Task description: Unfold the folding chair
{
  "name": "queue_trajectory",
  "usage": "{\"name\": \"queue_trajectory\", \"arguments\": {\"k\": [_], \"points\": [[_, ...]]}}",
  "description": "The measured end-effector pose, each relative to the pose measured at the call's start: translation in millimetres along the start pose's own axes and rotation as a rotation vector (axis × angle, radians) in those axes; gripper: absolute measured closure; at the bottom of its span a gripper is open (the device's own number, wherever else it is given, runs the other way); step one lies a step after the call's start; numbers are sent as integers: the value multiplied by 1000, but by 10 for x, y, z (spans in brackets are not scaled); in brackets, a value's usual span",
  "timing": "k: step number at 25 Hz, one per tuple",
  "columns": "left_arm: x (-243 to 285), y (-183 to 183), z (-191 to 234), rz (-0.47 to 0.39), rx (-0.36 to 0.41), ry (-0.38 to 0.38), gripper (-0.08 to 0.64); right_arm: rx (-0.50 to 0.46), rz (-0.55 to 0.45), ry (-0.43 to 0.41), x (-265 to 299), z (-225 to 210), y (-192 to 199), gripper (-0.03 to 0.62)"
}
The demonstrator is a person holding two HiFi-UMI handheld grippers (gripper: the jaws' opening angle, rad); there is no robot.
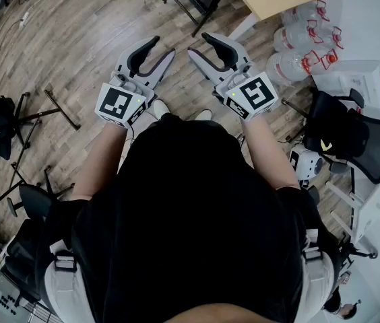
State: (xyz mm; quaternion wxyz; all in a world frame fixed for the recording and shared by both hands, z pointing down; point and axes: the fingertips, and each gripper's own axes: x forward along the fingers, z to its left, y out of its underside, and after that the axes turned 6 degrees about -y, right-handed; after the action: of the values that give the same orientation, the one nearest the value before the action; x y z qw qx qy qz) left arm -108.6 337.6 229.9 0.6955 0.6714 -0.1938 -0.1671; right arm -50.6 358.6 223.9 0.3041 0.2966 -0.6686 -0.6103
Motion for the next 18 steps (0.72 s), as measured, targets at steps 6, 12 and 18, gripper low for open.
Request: {"name": "queue_trajectory", "arguments": {"k": [6, 12, 18], "points": [[26, -24, -199, 5, -13, 0, 394, 16, -8, -7, -146, 9, -5, 410], [111, -41, -308, 9, -6, -13, 393, 69, -56, 26, -335, -85, -11, 409], [262, -76, -582, 12, 24, 1, 393, 72, -65, 63, -651, -217, -3, 408]]}}
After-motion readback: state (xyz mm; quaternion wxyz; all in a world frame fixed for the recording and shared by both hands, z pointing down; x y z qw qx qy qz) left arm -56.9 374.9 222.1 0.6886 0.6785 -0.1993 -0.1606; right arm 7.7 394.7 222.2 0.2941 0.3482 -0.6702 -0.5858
